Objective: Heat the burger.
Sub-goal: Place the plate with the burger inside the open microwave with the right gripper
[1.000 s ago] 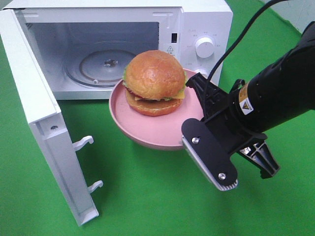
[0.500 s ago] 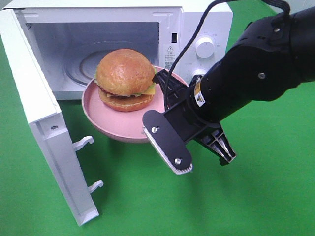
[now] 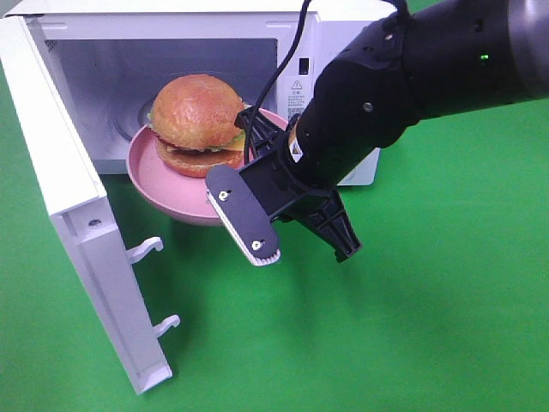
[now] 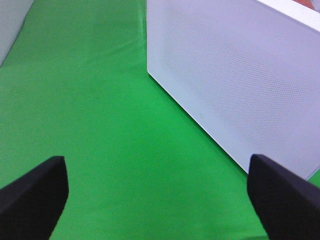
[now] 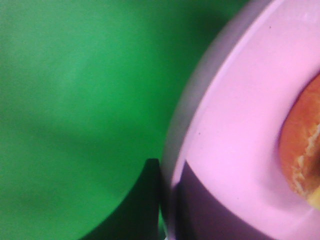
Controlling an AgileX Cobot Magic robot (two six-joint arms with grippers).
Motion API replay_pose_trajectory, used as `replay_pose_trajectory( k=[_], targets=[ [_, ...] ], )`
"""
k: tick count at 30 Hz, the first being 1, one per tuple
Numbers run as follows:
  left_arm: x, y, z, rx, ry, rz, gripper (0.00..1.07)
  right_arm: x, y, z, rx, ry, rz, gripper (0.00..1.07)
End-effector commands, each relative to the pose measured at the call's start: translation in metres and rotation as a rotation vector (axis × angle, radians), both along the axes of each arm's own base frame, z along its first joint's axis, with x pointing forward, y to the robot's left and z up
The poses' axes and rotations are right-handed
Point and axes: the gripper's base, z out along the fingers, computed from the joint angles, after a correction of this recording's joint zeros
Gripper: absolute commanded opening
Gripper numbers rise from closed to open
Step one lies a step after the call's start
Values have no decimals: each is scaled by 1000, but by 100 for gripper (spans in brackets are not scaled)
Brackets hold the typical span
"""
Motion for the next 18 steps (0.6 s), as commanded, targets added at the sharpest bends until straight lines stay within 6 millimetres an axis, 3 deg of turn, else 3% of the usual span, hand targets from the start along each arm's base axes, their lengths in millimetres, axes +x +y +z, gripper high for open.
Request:
replay_pose_trajectory(
  k=[1, 7, 18],
  targets=[
    [-2, 0, 0, -8, -20, -1, 89, 10, 8, 9, 54, -48, 1, 0],
    [-2, 0, 0, -8, -20, -1, 89, 31, 17, 6, 33, -35, -33, 0],
    [-2, 0, 0, -8, -20, -1, 89, 52, 33, 3, 35, 1, -98, 0]
  ],
)
